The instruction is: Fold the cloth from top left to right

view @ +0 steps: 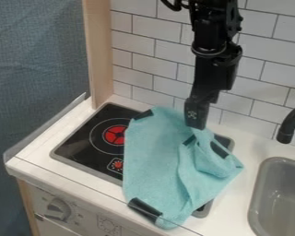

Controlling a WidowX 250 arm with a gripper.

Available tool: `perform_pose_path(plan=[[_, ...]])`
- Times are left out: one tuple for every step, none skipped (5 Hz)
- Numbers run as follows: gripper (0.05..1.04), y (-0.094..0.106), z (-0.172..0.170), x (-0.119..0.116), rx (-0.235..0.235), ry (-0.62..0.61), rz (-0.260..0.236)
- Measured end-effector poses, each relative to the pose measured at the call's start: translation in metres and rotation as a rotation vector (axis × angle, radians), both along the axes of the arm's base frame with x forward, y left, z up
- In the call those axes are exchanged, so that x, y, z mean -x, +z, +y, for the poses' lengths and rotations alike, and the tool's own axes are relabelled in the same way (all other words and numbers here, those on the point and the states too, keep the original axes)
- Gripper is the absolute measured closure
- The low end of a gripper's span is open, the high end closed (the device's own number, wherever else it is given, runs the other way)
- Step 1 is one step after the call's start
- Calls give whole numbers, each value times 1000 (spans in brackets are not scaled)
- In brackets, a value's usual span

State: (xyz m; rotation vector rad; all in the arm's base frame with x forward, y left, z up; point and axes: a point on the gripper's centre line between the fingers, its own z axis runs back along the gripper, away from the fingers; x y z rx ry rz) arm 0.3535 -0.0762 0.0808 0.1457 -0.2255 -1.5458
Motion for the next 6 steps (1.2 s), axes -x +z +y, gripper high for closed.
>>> perform_pose_path(plan=[[83, -10, 0, 4, -1, 11, 33], [83, -11, 7, 4, 29, 111, 52], [83, -13, 28, -3, 88, 279, 98], [83, -13, 60, -12, 102, 510, 68], [84, -25, 96, -25, 112, 736, 71], [83, -29, 121, -39, 64, 976, 12]])
